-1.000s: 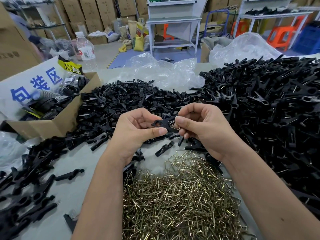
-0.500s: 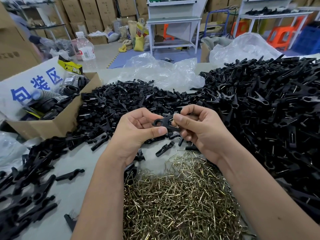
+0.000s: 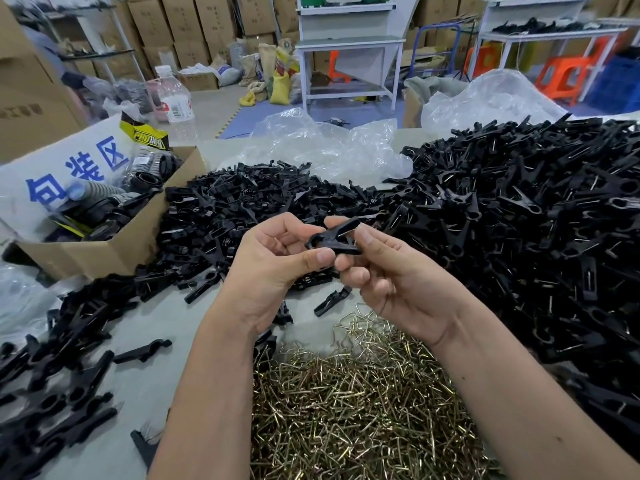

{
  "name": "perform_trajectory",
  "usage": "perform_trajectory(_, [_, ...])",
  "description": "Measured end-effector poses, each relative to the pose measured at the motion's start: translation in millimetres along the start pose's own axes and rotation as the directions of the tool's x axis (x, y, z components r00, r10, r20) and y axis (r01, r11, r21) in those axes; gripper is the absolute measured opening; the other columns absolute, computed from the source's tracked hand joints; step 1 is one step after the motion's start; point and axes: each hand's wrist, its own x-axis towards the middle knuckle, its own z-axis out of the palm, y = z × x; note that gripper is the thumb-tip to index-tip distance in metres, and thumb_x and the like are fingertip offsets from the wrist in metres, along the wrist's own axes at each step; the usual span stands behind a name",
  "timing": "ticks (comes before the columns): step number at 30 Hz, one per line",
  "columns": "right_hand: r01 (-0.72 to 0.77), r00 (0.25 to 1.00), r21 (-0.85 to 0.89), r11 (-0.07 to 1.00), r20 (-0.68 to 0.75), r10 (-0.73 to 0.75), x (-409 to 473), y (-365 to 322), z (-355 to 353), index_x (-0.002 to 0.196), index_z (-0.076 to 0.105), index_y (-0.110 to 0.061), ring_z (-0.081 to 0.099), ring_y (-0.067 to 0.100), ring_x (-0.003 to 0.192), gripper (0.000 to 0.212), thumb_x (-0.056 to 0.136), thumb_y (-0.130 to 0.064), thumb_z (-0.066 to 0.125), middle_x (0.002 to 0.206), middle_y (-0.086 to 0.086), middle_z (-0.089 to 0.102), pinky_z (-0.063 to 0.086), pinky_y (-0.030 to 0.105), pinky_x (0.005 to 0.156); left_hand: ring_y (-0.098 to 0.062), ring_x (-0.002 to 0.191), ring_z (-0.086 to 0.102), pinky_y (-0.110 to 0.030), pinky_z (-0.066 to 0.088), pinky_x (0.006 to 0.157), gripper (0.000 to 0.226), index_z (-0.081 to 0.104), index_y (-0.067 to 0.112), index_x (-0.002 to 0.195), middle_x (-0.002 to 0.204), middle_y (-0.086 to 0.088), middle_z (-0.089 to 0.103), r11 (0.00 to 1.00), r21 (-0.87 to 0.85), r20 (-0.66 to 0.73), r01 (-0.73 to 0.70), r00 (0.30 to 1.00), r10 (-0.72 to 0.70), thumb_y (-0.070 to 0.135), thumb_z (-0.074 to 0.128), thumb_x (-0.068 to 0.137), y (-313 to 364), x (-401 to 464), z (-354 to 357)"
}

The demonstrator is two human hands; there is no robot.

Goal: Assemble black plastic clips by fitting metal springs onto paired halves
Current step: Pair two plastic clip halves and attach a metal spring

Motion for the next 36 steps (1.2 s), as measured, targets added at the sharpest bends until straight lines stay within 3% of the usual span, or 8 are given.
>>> perform_trajectory(5, [-0.074, 0.99, 0.057, 0.996, 0.127, 0.066, -3, -2, -4, 0.135, 0.068, -0.011, 0.072, 0.013, 0.069, 0.046, 0.09, -0.017, 0.076, 0.09, 0.017, 0.071, 0.057, 0.016, 0.049, -0.045, 0.101, 0.062, -0.046, 0.058, 0.085, 0.048, 0.076, 0.021, 0.08, 0.118, -0.044, 0.061, 0.999, 0.034, -0.006, 0.026, 1.0, -0.026, 0.037, 0.105, 0.044, 0, -3, -1])
perform_trajectory(8, [-0.078, 0.98, 0.024, 0.997, 0.184, 0.073, -5, -4, -5, 0.138, 0.066, -0.013, 0.074, 0.012, 0.073, 0.052, 0.088, -0.019, 0.081, 0.094, 0.016, 0.073, 0.059, 0.017, 0.052, -0.042, 0.097, 0.067, -0.049, 0.057, 0.085, 0.047, 0.076, 0.021, 0.081, 0.114, -0.038, 0.067, 0.999, 0.034, 0.035, 0.031, 0.999, -0.032, 0.038, 0.104, 0.047, 0, -2, -1])
perform_trajectory(12, [-0.126, 0.962, 0.1, 0.987, 0.254, 0.098, -4, -10, -5, 0.141, 0.061, -0.008, 0.067, 0.009, 0.069, 0.05, 0.093, -0.011, 0.074, 0.094, 0.017, 0.067, 0.056, 0.014, 0.05, -0.021, 0.074, 0.074, -0.029, 0.061, 0.069, 0.042, 0.077, 0.023, 0.079, 0.086, -0.014, 0.077, 1.0, -0.007, 0.073, 0.021, 0.997, -0.021, 0.037, 0.103, 0.049, 1, 0, 2])
perform_trajectory(17, [-0.194, 0.962, 0.201, 0.96, 0.233, 0.146, -3, -10, -9, 0.144, 0.056, -0.004, 0.048, 0.004, 0.06, 0.051, 0.095, -0.005, 0.068, 0.084, 0.01, 0.051, 0.047, 0.011, 0.04, -0.025, 0.08, 0.065, -0.032, 0.057, 0.073, 0.042, 0.078, 0.019, 0.081, 0.118, -0.048, 0.057, 0.998, 0.048, -0.005, 0.044, 0.999, -0.044, 0.026, 0.104, 0.049, -3, 0, 0])
perform_trajectory(20, [-0.19, 0.962, 0.219, 0.957, 0.235, 0.138, -4, -11, -10, 0.144, 0.056, -0.004, 0.041, 0.003, 0.058, 0.056, 0.092, -0.006, 0.074, 0.08, 0.008, 0.051, 0.045, 0.01, 0.039, -0.026, 0.081, 0.07, -0.043, 0.055, 0.079, 0.041, 0.082, 0.018, 0.09, 0.108, -0.031, 0.072, 0.993, 0.111, 0.005, 0.049, 0.999, -0.05, 0.028, 0.101, 0.056, -4, 1, -2])
perform_trajectory(23, [-0.186, 0.962, 0.242, 0.952, 0.244, 0.126, -5, -12, -10, 0.144, 0.056, -0.002, 0.058, 0.007, 0.058, 0.059, 0.089, -0.007, 0.078, 0.081, 0.013, 0.059, 0.05, 0.013, 0.041, -0.015, 0.07, 0.072, -0.029, 0.058, 0.066, 0.05, 0.083, 0.022, 0.09, 0.082, -0.005, 0.079, 0.992, 0.125, -0.003, 0.001, 1.0, -0.001, 0.044, 0.102, 0.05, -3, 1, -2])
perform_trajectory(28, [-0.124, 0.978, 0.136, 0.983, 0.185, 0.098, -7, -14, -6, 0.13, 0.07, -0.004, 0.075, 0.018, 0.07, 0.053, 0.08, -0.011, 0.087, 0.096, 0.024, 0.073, 0.061, 0.02, 0.056, -0.018, 0.071, 0.075, -0.027, 0.061, 0.065, 0.051, 0.083, 0.022, 0.09, 0.082, -0.006, 0.079, 0.985, 0.164, -0.031, -0.044, 0.998, 0.05, 0.048, 0.101, 0.05, -3, 0, -2])
perform_trajectory(36, [-0.133, 0.982, 0.195, 0.972, 0.158, 0.103, -9, -21, -8, 0.112, 0.076, 0.0, 0.064, 0.008, 0.053, 0.035, 0.078, -0.001, 0.085, 0.076, 0.014, 0.062, 0.054, 0.015, 0.045, -0.004, 0.07, 0.07, -0.018, 0.059, 0.064, 0.028, 0.084, 0.028, 0.084, 0.076, 0.008, 0.076, 0.971, 0.215, -0.004, -0.104, 0.994, 0.107, 0.027, 0.091, 0.057, -8, 5, 6])
